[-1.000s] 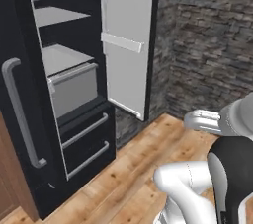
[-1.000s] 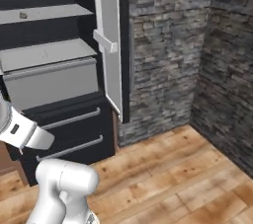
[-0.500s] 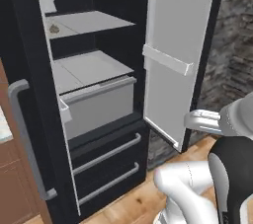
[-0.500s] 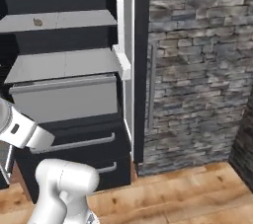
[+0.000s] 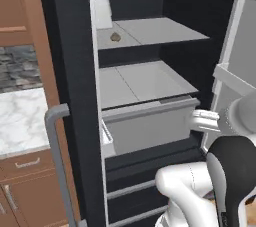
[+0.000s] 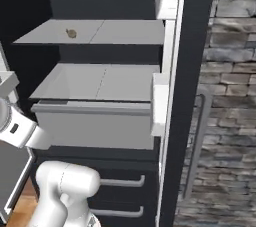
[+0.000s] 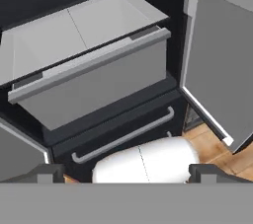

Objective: Grab the garlic and lemon from the fridge, place them in the blender, close the lid, and turn on the blender to create a marinade.

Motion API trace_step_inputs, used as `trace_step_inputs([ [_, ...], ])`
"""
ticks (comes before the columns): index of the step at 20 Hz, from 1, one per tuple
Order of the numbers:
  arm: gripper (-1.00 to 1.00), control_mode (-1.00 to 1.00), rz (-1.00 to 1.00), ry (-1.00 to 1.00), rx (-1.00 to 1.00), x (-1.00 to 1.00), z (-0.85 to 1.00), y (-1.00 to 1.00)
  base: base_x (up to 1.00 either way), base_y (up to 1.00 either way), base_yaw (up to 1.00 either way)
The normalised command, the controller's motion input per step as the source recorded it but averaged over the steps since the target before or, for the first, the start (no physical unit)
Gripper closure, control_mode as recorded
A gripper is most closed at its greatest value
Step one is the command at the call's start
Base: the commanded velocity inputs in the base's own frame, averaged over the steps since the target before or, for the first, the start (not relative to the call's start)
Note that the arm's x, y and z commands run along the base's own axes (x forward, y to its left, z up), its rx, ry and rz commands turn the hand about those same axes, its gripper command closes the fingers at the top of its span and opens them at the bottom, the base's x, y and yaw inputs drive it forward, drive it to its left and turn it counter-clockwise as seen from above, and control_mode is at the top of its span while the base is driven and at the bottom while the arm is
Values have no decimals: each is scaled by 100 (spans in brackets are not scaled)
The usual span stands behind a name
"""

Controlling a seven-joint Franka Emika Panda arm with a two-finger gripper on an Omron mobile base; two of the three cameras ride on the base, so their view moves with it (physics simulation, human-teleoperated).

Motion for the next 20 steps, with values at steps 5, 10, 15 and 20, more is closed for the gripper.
trace_step_inputs([
  [5,-100,100,0,0,0,0,0,0,45,-24,47],
  [10,-100,100,0,0,0,0,0,0,94,-21,27],
  [15,-100,100,0,0,0,0,0,0,55,-22,5],
  [20,-100,-100,1,-12,0,35,70,-14,3,-6,0],
])
